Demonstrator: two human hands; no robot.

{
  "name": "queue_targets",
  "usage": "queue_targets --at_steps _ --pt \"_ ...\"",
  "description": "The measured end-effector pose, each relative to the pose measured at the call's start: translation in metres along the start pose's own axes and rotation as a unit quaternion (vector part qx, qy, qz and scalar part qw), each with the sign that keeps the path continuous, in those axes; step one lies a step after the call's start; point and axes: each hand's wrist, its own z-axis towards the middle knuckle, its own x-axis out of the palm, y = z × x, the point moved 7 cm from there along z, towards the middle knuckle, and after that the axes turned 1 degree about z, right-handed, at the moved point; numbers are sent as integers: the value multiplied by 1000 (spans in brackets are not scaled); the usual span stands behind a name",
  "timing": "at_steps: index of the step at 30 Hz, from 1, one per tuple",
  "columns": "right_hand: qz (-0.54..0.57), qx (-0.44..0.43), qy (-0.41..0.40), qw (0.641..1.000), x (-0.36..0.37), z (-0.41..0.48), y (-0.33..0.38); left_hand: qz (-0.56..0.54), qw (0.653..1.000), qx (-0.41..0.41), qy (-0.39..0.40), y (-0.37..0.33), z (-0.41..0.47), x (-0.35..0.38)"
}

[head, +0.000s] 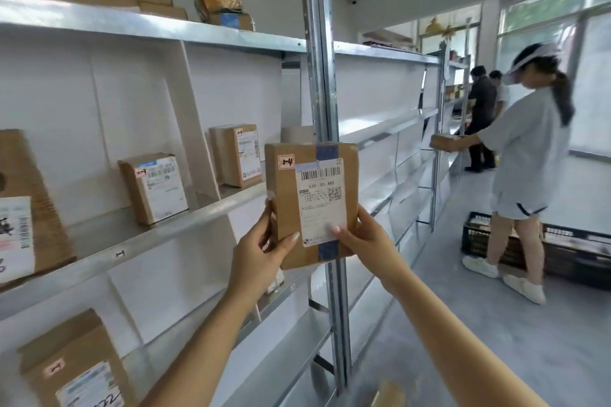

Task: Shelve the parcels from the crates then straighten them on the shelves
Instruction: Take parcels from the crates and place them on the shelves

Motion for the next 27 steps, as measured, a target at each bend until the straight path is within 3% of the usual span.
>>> queue_targets --at_steps 13,19,27 --pt "-95 -32 -60 993 -54 215 -44 25 997 63 -25 51 208 56" --pt "-89 -45 -23 995 -66 296 -69 35 996 49 -60 75 273 72" --pt "-71 -54 96 991 -49 401 -107 91 982 7 -163 105 324 73"
